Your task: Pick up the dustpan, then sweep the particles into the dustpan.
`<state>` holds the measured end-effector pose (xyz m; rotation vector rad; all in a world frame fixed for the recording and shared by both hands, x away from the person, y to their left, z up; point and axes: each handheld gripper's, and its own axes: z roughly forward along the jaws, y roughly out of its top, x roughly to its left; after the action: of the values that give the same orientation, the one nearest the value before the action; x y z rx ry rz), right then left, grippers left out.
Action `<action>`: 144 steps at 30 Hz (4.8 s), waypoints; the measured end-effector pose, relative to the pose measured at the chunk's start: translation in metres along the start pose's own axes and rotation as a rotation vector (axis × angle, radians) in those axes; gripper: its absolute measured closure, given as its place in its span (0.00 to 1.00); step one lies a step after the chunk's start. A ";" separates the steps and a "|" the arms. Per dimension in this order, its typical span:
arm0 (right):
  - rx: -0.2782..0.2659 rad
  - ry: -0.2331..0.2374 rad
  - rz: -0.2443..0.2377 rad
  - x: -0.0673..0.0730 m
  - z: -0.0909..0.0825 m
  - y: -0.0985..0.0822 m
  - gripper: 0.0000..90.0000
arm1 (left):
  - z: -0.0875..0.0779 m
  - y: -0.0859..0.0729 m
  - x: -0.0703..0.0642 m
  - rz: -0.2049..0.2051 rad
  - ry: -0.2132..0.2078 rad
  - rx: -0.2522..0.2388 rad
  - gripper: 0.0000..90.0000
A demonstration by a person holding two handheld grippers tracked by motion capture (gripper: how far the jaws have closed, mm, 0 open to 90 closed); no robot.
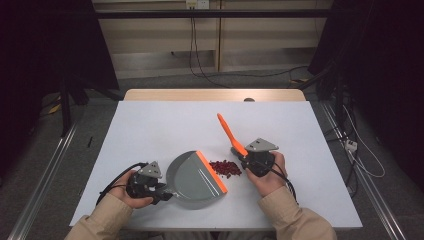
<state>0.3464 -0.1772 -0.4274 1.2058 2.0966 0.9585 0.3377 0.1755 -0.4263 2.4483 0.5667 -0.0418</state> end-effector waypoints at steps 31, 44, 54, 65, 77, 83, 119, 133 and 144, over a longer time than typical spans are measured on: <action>-0.013 0.006 0.038 0.034 0.005 0.007 0.79 | 0.007 0.010 -0.006 0.026 -0.039 0.043 0.70; -0.029 0.023 0.083 0.047 0.008 0.010 0.79 | 0.011 0.016 -0.008 0.000 -0.042 0.040 0.70; -0.038 0.049 0.113 0.055 0.011 0.012 0.79 | 0.013 0.017 -0.009 -0.019 -0.041 0.034 0.70; -0.056 0.069 0.106 0.070 0.014 0.016 0.79 | 0.012 0.017 -0.008 -0.026 -0.038 0.034 0.70; -0.129 0.147 0.110 0.074 0.007 0.030 0.79 | 0.009 0.015 -0.004 -0.044 -0.032 0.012 0.70; -0.160 0.099 0.129 0.048 0.006 0.040 0.79 | 0.008 0.014 -0.003 -0.050 -0.036 0.015 0.70; -0.173 0.125 0.106 0.058 0.022 0.039 0.79 | 0.010 0.016 0.006 -0.080 -0.023 0.026 0.70; -0.103 -0.002 0.049 0.036 0.038 0.022 0.79 | 0.010 0.015 0.010 -0.093 -0.026 0.033 0.70; -0.136 0.174 0.067 0.069 0.032 0.034 0.79 | 0.012 0.015 0.007 -0.098 0.008 0.021 0.65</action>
<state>0.3554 -0.0943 -0.4263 1.1667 2.0945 1.2560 0.3517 0.1606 -0.4281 2.4403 0.6924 -0.0788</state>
